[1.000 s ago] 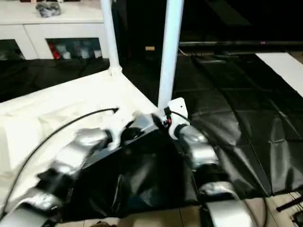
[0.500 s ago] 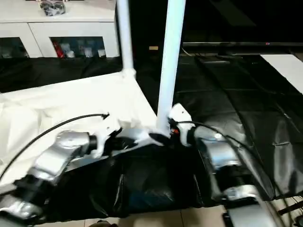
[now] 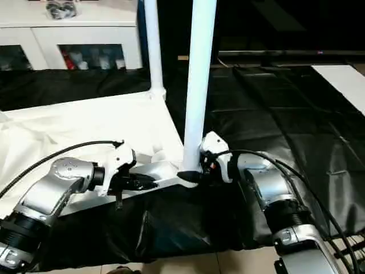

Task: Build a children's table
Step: Rotate leg to tighten

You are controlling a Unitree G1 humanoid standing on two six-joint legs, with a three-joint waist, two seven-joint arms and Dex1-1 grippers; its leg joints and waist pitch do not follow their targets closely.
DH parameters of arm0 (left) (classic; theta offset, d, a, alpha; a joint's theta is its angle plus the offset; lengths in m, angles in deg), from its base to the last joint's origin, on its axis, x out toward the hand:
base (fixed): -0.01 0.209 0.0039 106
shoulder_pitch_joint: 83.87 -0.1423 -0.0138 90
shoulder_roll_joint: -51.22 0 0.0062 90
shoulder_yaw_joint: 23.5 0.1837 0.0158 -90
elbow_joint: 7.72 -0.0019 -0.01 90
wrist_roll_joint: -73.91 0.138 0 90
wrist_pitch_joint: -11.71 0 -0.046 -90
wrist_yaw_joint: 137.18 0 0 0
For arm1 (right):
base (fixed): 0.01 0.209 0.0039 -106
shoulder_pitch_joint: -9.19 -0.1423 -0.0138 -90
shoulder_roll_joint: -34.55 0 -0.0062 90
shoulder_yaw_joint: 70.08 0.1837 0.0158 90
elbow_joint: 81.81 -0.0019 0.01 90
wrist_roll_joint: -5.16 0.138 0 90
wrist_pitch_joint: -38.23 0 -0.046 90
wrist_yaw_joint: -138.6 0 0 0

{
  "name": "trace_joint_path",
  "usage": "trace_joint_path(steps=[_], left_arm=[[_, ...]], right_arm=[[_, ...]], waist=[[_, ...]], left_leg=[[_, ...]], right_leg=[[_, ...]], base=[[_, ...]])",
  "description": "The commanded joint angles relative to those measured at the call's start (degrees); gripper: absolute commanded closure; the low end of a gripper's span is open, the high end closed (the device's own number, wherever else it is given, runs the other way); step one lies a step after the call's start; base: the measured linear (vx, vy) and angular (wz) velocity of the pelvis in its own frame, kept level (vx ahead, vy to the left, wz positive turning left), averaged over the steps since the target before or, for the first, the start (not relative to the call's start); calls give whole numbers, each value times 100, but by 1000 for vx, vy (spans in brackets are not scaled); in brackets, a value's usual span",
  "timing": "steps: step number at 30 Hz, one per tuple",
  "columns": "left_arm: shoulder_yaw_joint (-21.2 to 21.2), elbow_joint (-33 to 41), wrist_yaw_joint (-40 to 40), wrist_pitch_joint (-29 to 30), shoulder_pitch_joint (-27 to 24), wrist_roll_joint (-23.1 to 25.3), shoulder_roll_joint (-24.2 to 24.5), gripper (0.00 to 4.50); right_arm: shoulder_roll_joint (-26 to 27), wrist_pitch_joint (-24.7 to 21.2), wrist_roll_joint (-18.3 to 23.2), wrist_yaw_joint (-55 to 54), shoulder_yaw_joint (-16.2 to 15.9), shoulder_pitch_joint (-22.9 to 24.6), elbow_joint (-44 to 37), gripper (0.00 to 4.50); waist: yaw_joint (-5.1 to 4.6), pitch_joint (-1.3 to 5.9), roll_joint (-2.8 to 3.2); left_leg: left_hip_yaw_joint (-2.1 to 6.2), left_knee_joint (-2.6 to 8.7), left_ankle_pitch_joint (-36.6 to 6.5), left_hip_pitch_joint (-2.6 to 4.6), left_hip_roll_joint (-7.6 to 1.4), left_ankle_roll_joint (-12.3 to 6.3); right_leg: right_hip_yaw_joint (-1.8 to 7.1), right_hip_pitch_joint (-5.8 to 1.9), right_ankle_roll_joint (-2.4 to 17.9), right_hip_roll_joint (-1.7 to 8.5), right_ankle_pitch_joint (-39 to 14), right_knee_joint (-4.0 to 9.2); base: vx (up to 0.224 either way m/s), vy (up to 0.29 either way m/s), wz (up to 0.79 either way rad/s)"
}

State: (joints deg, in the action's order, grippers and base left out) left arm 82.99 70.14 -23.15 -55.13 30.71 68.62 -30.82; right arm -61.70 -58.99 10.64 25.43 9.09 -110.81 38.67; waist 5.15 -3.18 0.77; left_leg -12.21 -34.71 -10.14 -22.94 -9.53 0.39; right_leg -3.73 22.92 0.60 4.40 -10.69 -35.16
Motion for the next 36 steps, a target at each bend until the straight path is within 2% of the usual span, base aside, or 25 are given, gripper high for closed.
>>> trace_joint_path(steps=[1,5,6,7,8,10,13,15,18,19,20,21,22,25,27,31,32,33,35,36], left_arm=[[206,289,-334,-12,16,-207,-46,450],[165,111,35,-136,94,-92,-200,450],[119,-33,334,-210,162,22,-334,450],[14,-324,922,-306,303,209,-613,450],[-24,-420,1125,-318,353,262,-714,450],[-56,-566,1452,-359,439,360,-876,450],[-116,-744,1839,-346,563,396,-1120,450],[-149,-917,2281,-335,706,454,-1443,450],[-191,-1103,2672,-373,813,555,-1727,450],[-184,-1160,2728,-407,841,587,-1796,450],[-184,-1160,2728,-407,841,587,-1796,450],[-176,-1176,2739,-425,846,597,-1817,450],[-165,-1168,2699,-453,836,574,-1828,450],[-131,-1076,2469,-526,786,481,-1752,450],[-100,-967,2240,-595,721,410,-1658,450],[-73,-776,1818,-750,566,323,-1468,450],[-59,-687,1643,-753,502,288,-1372,450],[-24,-558,1394,-745,397,256,-1190,450],[-15,-524,1323,-747,366,248,-1131,450],[-14,-494,1223,-756,336,238,-1062,450]], right_arm=[[-1,-71,31,94,-125,30,-133,185],[158,-81,30,-140,-79,115,-113,185],[330,-2,-17,-571,22,91,27,185],[690,48,-84,-1513,276,-26,381,185],[822,47,-100,-1865,379,-78,515,185],[1044,-60,-77,-2414,558,-176,742,185],[1342,-117,-44,-3039,722,-265,971,185],[1785,-119,-46,-3997,908,-438,1317,185],[2229,11,-137,-4583,969,-639,1640,185],[2364,100,-183,-4598,930,-699,1711,185],[2364,100,-183,-4598,930,-699,1711,185],[2421,140,-203,-4595,904,-721,1735,130],[2493,198,-181,-4442,854,-747,1675,130],[2427,227,-191,-4161,767,-707,1518,108],[2283,244,-267,-3985,674,-656,1407,74],[1927,286,-300,-3575,570,-563,1170,64],[1770,252,-290,-3360,567,-522,1046,40],[1448,180,-326,-3013,518,-464,880,40],[1339,145,-332,-2882,495,-443,828,30],[1195,114,-287,-2582,463,-392,723,19]], waist=[[0,381,-33],[-10,382,-20],[-15,381,-33],[-37,369,-34],[-56,375,-30],[-63,390,-40],[-83,392,-39],[-103,395,-34],[-129,402,-23],[-140,414,8],[-148,412,1],[-143,422,14],[-148,421,18],[-163,413,16],[-160,406,1],[-159,414,-16],[-153,413,-22],[-140,414,-25],[-132,409,-17],[-117,403,13]], left_leg=[[231,428,-1193,209,-444,-155],[236,434,-1257,224,-444,-101],[234,433,-1287,222,-440,-86],[238,443,-1291,216,-437,-36],[237,437,-1325,238,-422,49],[265,453,-1373,222,-420,120],[256,452,-1344,220,-421,111],[251,449,-1257,218,-412,91],[250,445,-1218,209,-410,113],[248,440,-1199,204,-403,95],[249,442,-1200,203,-404,91],[247,438,-1174,207,-404,65],[249,442,-1146,200,-409,30],[246,450,-1224,203,-411,-15],[248,446,-1285,195,-407,-23],[241,434,-1135,181,-413,-97],[234,424,-1070,180,-410,-162],[234,418,-1038,178,-413,-196],[233,419,-1042,189,-426,-215],[225,419,-1074,205,-435,-213]], right_leg=[[303,-208,1321,477,-1302,414],[302,-196,1338,473,-1291,419],[306,-196,1333,476,-1307,424],[315,-180,1320,481,-1365,439],[317,-166,1308,490,-1467,460],[300,-201,1223,505,-1634,459],[310,-187,1176,494,-1488,466],[311,-177,1208,496,-1354,453],[306,-192,1231,494,-1220,443],[303,-196,1241,492,-1131,434],[301,-195,1236,493,-1113,440],[298,-208,1236,486,-1003,423],[296,-219,1249,478,-869,410],[293,-219,1285,476,-834,413],[298,-233,1268,492,-984,429],[297,-248,1281,494,-874,413],[301,-250,1300,494,-836,409],[295,-255,1303,496,-848,405],[296,-242,1304,487,-869,408],[302,-212,1331,482,-890,410]], base=[[0,0,0],[0,0,0],[0,0,0],[0,0,0],[0,0,0],[0,0,0],[0,0,0],[0,0,0],[0,0,0],[0,0,0],[0,0,0],[0,0,0],[0,0,0],[0,0,0],[0,0,0],[0,0,0],[0,0,0],[0,0,0],[0,0,0],[0,0,0]])
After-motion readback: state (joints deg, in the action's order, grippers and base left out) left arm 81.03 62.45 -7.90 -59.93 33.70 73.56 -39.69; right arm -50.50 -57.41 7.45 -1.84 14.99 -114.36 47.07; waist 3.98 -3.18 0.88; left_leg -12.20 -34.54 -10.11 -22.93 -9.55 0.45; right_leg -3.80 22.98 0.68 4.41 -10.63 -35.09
